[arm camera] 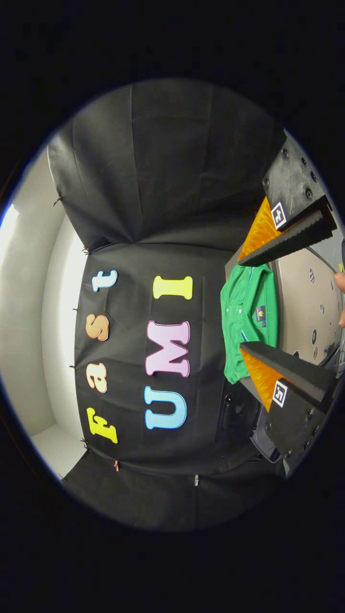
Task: Put the clothes into the washing machine and then close the washing machine lid.
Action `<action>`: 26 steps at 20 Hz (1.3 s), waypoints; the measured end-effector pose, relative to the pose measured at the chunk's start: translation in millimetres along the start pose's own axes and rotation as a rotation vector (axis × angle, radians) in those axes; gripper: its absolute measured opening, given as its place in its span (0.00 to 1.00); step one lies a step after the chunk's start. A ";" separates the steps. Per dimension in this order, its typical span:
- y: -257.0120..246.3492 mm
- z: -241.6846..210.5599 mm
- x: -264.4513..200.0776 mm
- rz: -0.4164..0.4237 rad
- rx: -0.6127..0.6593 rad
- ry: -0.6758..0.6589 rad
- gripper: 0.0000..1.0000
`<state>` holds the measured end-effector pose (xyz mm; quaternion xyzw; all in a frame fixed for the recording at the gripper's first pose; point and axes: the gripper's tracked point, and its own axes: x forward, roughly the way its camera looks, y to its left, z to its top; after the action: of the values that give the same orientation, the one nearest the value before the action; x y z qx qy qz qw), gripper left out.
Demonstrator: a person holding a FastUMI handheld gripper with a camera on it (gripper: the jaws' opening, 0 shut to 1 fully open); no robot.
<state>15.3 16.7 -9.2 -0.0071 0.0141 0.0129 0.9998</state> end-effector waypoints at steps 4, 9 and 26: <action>6.2 4.0 42.8 0.026 -0.035 0.057 0.98; 21.3 -7.8 121.6 0.066 -0.047 0.204 0.99; 40.8 -128.2 251.8 -0.015 0.028 0.713 0.95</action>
<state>262.2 62.0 -145.0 0.0023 0.3625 0.0023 0.9320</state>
